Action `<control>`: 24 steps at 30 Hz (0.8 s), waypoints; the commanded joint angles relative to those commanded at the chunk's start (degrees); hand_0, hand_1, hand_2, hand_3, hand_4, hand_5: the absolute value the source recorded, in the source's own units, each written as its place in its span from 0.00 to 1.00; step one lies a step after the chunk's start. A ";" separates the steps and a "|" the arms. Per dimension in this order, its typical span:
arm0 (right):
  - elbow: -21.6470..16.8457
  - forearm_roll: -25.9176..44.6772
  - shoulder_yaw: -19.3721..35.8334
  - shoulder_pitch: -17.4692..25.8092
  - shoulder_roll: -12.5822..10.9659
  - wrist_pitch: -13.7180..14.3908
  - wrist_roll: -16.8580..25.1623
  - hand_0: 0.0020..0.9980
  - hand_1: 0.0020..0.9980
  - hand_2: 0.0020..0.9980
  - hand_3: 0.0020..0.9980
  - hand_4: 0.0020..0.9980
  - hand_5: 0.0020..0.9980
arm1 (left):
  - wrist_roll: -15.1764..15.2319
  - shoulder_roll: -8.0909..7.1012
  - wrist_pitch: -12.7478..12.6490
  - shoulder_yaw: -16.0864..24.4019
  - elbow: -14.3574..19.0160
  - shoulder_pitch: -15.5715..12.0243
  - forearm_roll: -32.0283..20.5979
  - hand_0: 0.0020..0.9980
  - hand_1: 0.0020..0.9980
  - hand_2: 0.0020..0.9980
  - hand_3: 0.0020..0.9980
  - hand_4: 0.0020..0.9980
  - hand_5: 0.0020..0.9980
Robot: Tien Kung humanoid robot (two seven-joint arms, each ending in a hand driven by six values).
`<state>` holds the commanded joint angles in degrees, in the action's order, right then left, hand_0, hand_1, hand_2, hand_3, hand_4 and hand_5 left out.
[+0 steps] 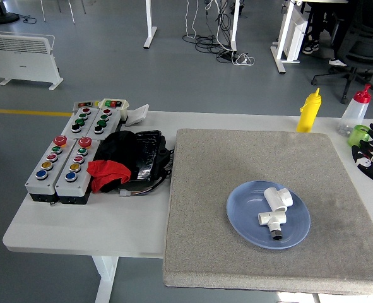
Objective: Pick pipe place plate twice
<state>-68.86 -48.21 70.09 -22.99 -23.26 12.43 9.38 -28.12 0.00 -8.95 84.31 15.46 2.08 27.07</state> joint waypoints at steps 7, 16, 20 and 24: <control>0.75 4.74 1.76 1.06 0.85 -0.15 -0.23 0.94 0.88 0.99 0.95 0.57 0.48 | 0.48 0.00 -3.62 2.36 -0.53 0.62 9.08 0.62 0.15 0.24 0.88 0.15 0.00; 1.29 8.70 3.62 1.50 1.28 -0.49 -0.73 0.94 0.88 0.99 0.94 0.56 0.48 | -2.59 0.00 -5.23 4.74 0.83 1.04 17.71 0.75 0.23 0.27 0.87 0.22 0.07; 1.51 8.71 4.20 1.65 1.32 -0.45 -0.77 0.93 0.87 0.98 0.94 0.56 0.48 | -2.49 0.00 -4.43 3.87 1.08 0.99 16.61 0.80 0.46 0.42 0.72 0.22 0.42; 1.65 8.51 4.62 1.83 1.51 -0.39 -0.81 0.93 0.87 0.98 0.93 0.56 0.47 | -0.35 0.00 -8.09 0.62 1.38 0.89 10.88 0.80 0.65 0.59 0.70 0.27 0.95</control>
<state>-67.20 -39.70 74.71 -21.16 -21.75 12.04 8.57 -28.47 0.00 -17.04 84.93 16.84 2.97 37.95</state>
